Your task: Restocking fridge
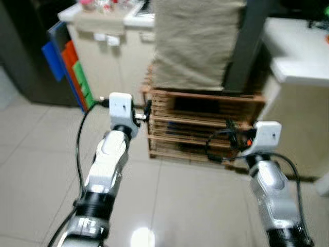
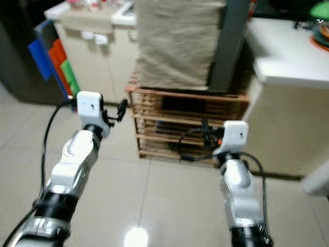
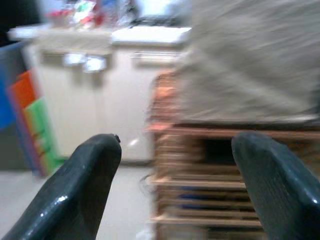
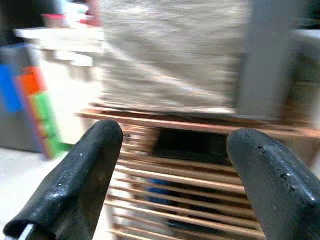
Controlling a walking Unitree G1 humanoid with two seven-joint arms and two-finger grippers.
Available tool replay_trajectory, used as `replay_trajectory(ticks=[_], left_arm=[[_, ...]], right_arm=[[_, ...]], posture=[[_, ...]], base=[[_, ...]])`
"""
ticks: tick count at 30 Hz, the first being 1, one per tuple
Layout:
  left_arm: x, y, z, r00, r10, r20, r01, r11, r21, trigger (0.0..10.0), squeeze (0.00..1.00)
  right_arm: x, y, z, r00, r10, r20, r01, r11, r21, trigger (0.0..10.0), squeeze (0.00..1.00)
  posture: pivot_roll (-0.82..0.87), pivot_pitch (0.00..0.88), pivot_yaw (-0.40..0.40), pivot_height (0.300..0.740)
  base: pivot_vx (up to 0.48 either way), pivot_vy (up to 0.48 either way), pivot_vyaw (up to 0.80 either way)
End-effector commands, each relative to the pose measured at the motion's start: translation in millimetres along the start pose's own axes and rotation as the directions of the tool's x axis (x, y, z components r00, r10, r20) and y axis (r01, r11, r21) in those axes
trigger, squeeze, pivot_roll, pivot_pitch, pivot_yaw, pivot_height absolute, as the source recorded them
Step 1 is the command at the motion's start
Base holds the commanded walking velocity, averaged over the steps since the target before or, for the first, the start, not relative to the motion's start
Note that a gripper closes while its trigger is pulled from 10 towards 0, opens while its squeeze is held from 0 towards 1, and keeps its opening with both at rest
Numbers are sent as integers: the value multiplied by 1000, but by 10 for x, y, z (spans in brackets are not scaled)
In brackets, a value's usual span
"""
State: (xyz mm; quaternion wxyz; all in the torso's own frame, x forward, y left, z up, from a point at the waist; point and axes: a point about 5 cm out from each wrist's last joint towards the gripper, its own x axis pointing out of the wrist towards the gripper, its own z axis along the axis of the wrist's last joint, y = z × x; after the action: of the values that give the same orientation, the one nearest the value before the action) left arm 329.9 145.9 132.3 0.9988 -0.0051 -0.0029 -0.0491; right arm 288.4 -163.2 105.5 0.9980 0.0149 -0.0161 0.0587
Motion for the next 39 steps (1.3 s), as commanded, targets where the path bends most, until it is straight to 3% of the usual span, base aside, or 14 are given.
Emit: replay_trajectory(ticks=[1,2,6,11,13,19,22,26,32,39], left_arm=[[21,-123,37,999,-32,10,32,999,-5,10000,0],[18,-123,28,1000,-29,7,29,1000,-5,10000,0],[7,-111,24,1000,-15,11,15,1000,-2,10000,0],[-1,1,10,999,42,12,-42,999,17,10000,0],[-19,51,46,998,52,32,-53,998,21,10000,0],[-49,111,74,999,32,34,-33,999,30,10000,0],[-49,208,131,998,55,43,-57,997,45,10000,0],[-38,189,102,999,21,26,-22,998,57,10000,0],[16,-80,46,996,-87,-11,87,996,36,10000,0],[51,-153,6,994,-105,-12,105,994,7,10000,0]], right_arm=[[-33,5,60,999,51,20,-49,996,-75,10000,0],[-53,94,77,993,112,30,-108,988,-111,10000,0],[-136,246,105,971,235,31,-231,967,-110,10000,0],[-188,203,196,957,288,34,-281,950,-135,10000,0],[-312,225,182,941,337,13,-333,934,-134,10000,0],[-328,306,88,952,307,11,-305,950,-73,10000,0],[-363,360,61,953,302,16,-301,952,-51,10000,0],[-427,276,5,970,244,5,-243,969,-34,10000,0],[-621,-95,-31,995,92,-30,-94,994,-57,10000,0],[-550,-409,-10,997,-76,-22,76,997,9,10000,0]], posture=[[-90,0,11,740],[-91,0,12,740],[-88,0,-7,740],[-78,0,-35,740],[-80,0,-25,740],[-55,0,5,740],[-48,0,60,740],[-63,0,97,740],[-144,0,150,740],[-161,0,105,740]], base=[[390,277,0],[394,274,0],[293,207,0],[0,0,0],[0,0,0],[305,0,0],[458,0,0],[461,0,0],[469,0,0],[472,0,0]])
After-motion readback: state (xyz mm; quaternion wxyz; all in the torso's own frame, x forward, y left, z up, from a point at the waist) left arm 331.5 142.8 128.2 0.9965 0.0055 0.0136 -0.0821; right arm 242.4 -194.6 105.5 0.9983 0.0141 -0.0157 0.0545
